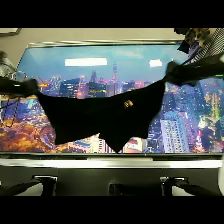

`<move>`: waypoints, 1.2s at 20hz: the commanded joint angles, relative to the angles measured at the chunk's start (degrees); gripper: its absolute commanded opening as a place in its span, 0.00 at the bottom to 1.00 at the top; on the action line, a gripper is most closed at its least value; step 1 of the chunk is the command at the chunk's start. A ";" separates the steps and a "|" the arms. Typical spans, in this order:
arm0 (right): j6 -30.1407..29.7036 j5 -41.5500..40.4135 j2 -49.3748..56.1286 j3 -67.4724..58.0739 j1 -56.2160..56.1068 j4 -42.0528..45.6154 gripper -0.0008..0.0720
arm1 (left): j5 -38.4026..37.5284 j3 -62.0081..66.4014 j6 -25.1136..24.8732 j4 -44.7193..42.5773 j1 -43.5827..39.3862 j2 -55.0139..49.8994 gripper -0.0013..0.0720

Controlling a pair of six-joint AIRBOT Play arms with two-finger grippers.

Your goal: Fold the clothes and pants, and hang the long-sleeved shirts on hangers.

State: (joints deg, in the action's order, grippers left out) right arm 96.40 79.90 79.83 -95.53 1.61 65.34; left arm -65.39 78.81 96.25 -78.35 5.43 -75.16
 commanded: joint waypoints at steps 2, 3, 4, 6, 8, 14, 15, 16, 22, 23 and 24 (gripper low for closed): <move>-1.53 -10.21 21.57 1.25 -0.02 -1.64 0.05 | 6.93 1.64 -5.86 3.67 -1.25 -21.05 0.04; -1.53 -13.03 24.37 1.25 -0.02 -3.34 0.05 | 6.95 3.39 -5.88 4.39 -1.22 -23.93 0.04; -1.90 -15.47 26.23 1.25 -0.02 -5.46 0.05 | 6.88 5.29 -5.88 4.68 -1.22 -26.34 0.04; -2.75 -19.61 28.24 1.25 -0.02 -8.92 0.05 | 6.80 8.24 -5.90 4.87 -1.22 -28.79 0.04; -2.80 -22.71 28.50 1.25 -0.02 -9.20 0.07 | 7.23 9.42 -6.19 4.87 -1.22 -29.00 0.04; -13.55 -7.98 24.20 -0.20 5.01 -9.75 0.66 | -1.57 12.50 -11.10 7.82 1.53 -26.08 0.88; -16.09 -3.06 22.86 0.11 7.10 -9.77 0.66 | -2.80 12.22 -11.45 10.84 3.15 -24.50 0.88; -17.51 0.24 21.35 1.46 9.35 -10.10 0.66 | -3.04 11.19 -12.94 13.57 4.61 -22.58 0.88; -23.47 -3.13 10.75 27.58 13.51 -16.70 0.66 | -2.73 -7.48 -15.50 16.48 12.66 -7.43 0.88; -24.00 -5.42 9.84 31.39 12.57 -17.35 0.66 | -2.56 -11.02 -15.50 16.48 13.64 -5.11 0.88; -24.26 -7.61 9.51 34.32 11.54 -17.94 0.66 | -2.54 -14.51 -15.47 16.48 14.58 -2.89 0.88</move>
State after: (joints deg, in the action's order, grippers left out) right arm 75.29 76.36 92.44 -71.57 14.06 50.09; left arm -67.83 73.17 81.52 -62.96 16.95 -84.38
